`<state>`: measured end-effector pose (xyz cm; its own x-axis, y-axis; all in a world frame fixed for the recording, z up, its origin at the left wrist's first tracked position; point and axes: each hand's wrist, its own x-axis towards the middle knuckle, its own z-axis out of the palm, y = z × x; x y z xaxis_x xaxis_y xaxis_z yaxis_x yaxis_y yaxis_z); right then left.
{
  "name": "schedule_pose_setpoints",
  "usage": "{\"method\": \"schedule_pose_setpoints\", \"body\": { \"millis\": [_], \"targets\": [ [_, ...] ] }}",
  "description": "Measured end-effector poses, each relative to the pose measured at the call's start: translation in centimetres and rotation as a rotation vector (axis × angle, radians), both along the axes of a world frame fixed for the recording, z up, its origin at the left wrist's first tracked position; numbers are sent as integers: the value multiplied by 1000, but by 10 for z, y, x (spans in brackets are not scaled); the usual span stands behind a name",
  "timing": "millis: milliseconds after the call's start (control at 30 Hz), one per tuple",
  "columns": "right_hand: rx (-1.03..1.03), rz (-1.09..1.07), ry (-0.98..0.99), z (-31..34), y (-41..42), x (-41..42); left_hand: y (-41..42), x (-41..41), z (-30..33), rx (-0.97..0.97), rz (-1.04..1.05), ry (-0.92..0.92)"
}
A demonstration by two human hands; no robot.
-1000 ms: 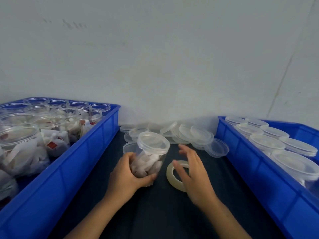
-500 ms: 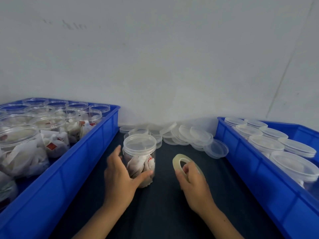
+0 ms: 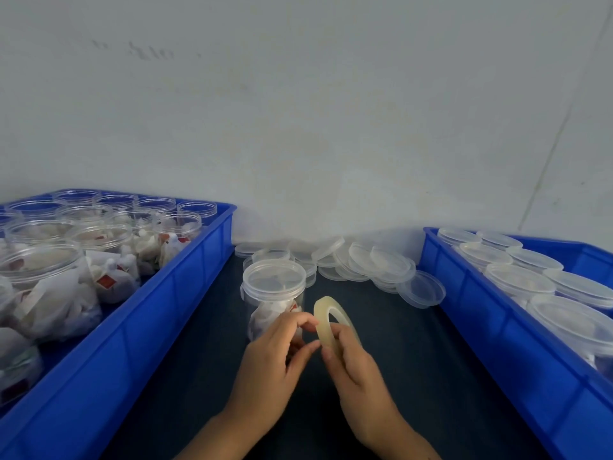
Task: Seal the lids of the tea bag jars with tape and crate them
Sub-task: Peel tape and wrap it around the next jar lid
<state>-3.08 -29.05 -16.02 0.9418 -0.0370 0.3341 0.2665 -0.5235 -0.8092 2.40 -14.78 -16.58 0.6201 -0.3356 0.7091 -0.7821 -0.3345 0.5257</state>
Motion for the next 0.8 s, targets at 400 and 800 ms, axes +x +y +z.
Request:
{"method": "schedule_pose_setpoints", "body": {
  "millis": [400, 800],
  "targets": [
    [-177, -55, 6, -5, 5, 2, -1, 3, 0, -56, 9, 0],
    [-129, -79, -7, -7, 7, 3, -7, -3, 1, -170, -1, 101]
  ]
}}
